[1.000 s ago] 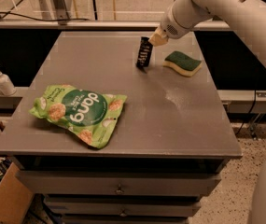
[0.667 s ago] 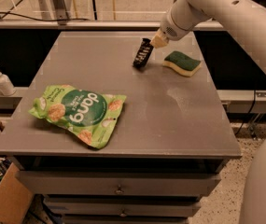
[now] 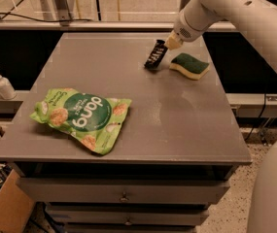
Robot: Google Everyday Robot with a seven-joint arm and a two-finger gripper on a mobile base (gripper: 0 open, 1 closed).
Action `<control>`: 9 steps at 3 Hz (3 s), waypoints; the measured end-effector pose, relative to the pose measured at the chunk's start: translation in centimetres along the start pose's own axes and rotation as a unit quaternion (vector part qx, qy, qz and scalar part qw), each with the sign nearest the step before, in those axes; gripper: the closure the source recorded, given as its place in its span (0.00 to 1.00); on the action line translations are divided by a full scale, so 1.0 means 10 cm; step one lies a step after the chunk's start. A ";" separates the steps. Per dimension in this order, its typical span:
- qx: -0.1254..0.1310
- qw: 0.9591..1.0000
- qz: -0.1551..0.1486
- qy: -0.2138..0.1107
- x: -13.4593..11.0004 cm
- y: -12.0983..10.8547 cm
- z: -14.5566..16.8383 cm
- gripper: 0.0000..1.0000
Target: Move rxbar chocolate near sponge
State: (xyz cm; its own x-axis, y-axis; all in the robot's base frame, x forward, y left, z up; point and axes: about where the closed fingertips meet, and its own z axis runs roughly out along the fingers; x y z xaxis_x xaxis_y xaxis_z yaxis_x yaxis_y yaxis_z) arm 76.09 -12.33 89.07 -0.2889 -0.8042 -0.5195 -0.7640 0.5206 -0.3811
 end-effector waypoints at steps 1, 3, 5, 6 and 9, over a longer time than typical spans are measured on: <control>0.012 1.000 0.004 0.011 0.12 -0.10 -0.06 1.00; 0.008 1.000 0.006 0.023 0.23 -0.16 -0.05 0.60; 0.005 1.000 0.007 0.026 0.26 -0.15 -0.05 0.13; 0.004 1.000 0.006 0.018 0.22 -0.14 -0.08 0.00; 0.003 1.000 0.006 0.008 0.44 -0.22 -0.07 0.00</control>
Offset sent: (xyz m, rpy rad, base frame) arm 0.0017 -0.0392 0.0044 -0.0424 0.0125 -0.0481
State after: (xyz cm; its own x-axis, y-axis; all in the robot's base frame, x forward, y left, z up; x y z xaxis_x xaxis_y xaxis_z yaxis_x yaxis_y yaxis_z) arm 76.12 -17.20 88.21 -0.3072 -0.8027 -0.5111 -0.7568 0.5317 -0.3802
